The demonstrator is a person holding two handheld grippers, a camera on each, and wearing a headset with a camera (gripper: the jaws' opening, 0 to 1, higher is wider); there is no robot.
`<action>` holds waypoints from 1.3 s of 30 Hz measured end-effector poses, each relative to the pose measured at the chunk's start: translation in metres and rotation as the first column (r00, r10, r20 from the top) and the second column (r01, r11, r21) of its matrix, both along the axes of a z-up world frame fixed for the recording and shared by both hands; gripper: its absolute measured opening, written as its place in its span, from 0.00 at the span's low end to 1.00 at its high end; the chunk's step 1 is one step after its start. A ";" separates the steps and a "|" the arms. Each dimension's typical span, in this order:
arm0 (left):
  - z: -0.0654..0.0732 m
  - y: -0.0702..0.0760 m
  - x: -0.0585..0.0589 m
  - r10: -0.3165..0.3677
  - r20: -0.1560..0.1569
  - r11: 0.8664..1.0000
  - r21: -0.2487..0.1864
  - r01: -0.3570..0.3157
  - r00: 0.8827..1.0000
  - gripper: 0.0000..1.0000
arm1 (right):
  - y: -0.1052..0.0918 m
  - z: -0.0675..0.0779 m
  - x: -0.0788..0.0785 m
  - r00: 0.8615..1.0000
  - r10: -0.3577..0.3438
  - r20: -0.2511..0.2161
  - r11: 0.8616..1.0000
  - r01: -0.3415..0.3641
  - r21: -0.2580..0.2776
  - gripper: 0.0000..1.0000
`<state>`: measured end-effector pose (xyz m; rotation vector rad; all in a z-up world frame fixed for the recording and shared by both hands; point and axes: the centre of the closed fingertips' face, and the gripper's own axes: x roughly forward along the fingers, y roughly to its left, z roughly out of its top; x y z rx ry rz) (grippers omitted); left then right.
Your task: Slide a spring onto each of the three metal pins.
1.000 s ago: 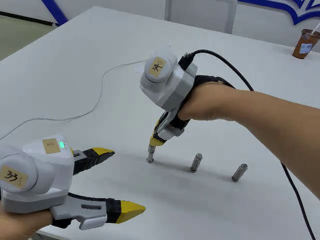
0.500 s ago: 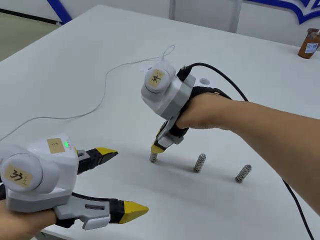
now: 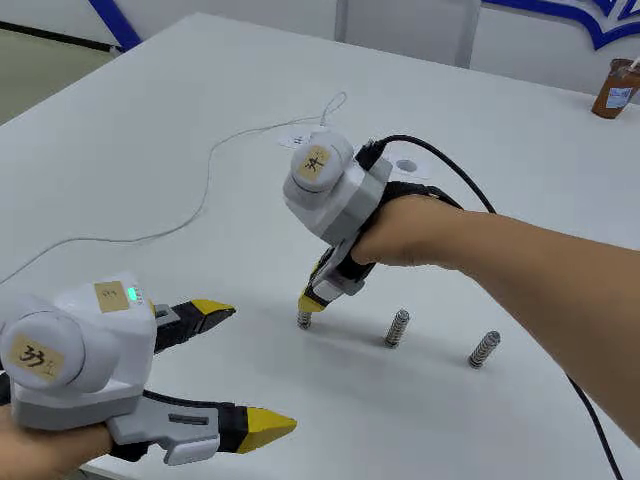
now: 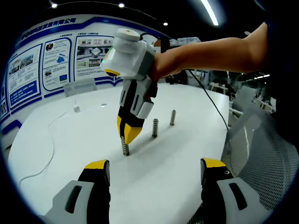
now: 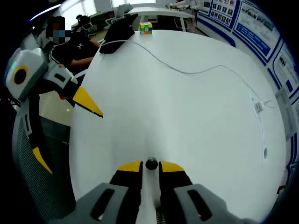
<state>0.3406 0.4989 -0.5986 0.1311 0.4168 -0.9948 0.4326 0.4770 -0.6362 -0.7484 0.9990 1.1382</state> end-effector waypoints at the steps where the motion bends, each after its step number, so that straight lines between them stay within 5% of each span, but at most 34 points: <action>1: 0.000 -0.001 0.000 -0.002 0.000 1.000 0.001 0.002 1.000 0.82 | -0.001 0.002 -0.001 1.000 -0.001 0.005 1.000 0.001 0.005 0.15; 24: 0.006 -0.006 0.008 0.006 0.012 1.000 -0.002 -0.006 1.000 0.82 | -0.048 0.024 -0.003 0.989 -0.073 0.127 0.987 0.053 0.152 0.33; 39: 0.010 -0.007 0.021 0.015 0.020 1.000 -0.010 -0.015 1.000 0.82 | -0.093 0.033 0.001 0.960 -0.222 0.172 0.945 0.168 0.281 0.48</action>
